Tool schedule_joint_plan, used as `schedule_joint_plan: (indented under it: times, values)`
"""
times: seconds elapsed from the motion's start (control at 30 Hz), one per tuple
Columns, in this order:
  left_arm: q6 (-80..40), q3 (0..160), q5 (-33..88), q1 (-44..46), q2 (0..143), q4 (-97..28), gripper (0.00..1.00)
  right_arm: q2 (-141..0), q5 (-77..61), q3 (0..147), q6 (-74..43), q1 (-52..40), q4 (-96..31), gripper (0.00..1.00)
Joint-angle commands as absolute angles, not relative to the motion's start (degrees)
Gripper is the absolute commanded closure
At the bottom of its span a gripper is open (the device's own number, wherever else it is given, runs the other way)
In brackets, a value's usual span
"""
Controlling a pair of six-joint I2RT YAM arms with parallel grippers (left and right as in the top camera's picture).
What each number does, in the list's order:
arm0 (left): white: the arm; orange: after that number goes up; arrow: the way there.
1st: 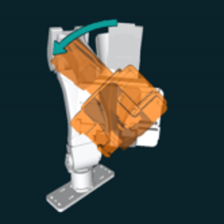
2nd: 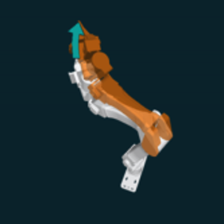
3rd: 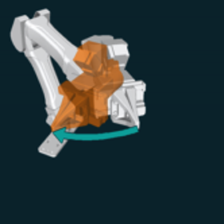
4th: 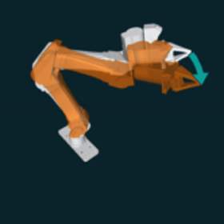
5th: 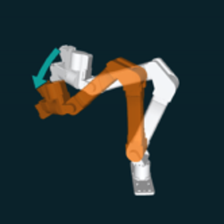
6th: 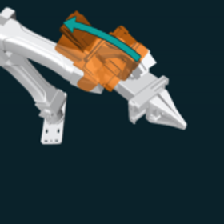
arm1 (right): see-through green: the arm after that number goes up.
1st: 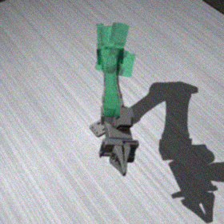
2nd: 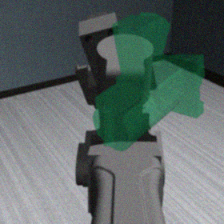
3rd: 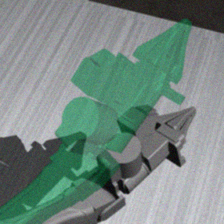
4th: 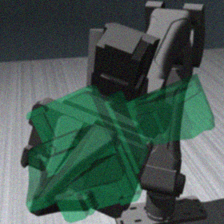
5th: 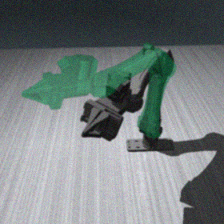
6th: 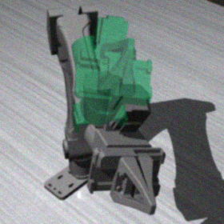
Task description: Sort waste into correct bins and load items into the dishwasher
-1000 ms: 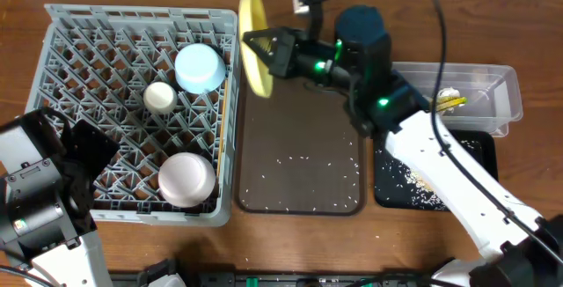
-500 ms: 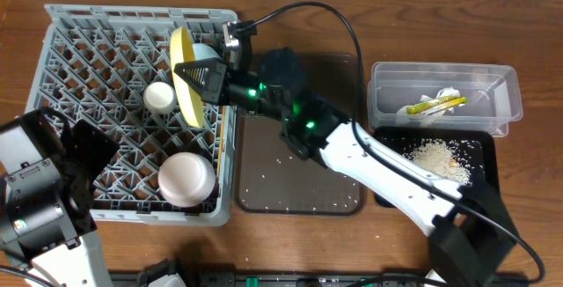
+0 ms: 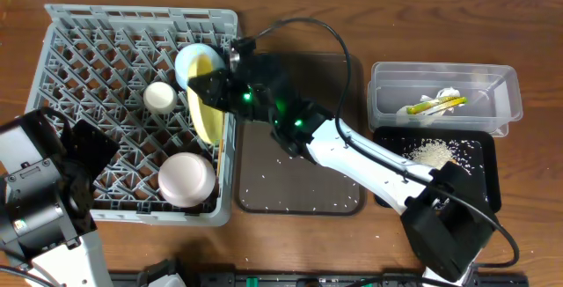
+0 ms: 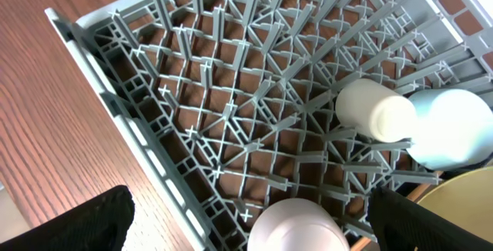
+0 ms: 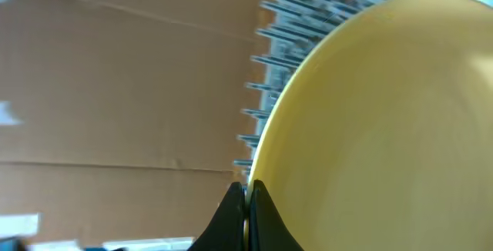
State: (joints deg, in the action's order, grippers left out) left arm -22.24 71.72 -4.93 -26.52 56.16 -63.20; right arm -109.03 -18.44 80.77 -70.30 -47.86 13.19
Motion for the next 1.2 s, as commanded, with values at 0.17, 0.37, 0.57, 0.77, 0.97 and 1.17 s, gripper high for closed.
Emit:
schedule_joint_plan:
  times: [0.17, 0.37, 0.57, 0.77, 0.97, 1.17]
  values:
    - [-21.5, 72.4, -5.8, -26.7, 56.1, -63.5, 0.02, -108.7, -13.5, 80.5, -68.5, -49.2, 9.4, 0.99]
    - [-21.5, 72.4, -5.8, -26.7, 56.1, -63.4, 0.02, -108.8, -12.3, 80.5, -68.5, -50.4, 8.9, 0.98]
    - [-21.5, 72.4, -5.8, -26.7, 56.1, -63.4, 0.02, -108.8, -9.4, 80.5, -66.3, -50.9, 8.1, 0.39]
    - [-21.5, 72.4, -5.8, -26.7, 56.1, -63.5, 0.02, -106.8, -11.0, 80.6, -57.6, -50.4, 10.2, 0.23]
    - [-21.5, 72.4, -5.8, -26.7, 56.1, -63.4, 0.02, -97.5, -10.3, 81.8, -45.5, -44.0, -7.0, 0.21]
    - [-21.5, 72.4, -5.8, -26.7, 56.1, -63.4, 0.02, -88.9, -8.8, 86.8, -24.9, -30.0, -39.6, 0.15]
